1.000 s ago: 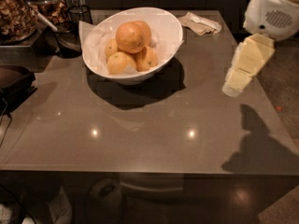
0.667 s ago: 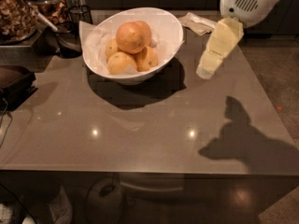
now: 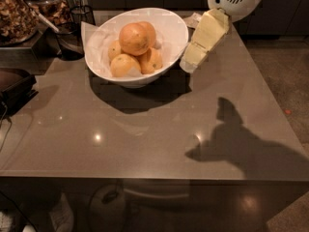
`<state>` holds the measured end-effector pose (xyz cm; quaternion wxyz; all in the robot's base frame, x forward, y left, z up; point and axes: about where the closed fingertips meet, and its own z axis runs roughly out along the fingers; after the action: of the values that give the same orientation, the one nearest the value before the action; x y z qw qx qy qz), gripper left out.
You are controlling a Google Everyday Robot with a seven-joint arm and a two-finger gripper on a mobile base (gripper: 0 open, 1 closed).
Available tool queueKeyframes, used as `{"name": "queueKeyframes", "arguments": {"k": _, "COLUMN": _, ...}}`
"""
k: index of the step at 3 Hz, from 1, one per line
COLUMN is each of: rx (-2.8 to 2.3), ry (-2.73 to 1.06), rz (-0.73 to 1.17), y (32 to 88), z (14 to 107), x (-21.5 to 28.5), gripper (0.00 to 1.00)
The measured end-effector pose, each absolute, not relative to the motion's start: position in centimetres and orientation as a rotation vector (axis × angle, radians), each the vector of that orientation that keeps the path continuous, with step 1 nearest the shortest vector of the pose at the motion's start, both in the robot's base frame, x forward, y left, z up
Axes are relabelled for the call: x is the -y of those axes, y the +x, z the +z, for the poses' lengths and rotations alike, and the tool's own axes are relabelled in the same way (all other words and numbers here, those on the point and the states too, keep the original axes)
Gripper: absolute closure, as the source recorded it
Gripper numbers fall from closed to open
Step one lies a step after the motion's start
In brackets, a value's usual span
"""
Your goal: Pick orange from white bowl
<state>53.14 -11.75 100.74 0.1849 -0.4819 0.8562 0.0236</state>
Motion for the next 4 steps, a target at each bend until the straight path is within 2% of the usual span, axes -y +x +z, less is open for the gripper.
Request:
{"name": "queueKeyframes", "arguments": {"k": 2, "rx": -2.412, "ry": -1.339, "rz": 0.086, "y": 53.8, "z": 102.5, "x": 3.6, "gripper": 0.0}}
{"name": "queueKeyframes", "arguments": {"k": 4, "rx": -2.384, "ry": -1.284, "rz": 0.161, "y": 55.6, "z": 102.3, "x": 1.3, "gripper": 0.0}}
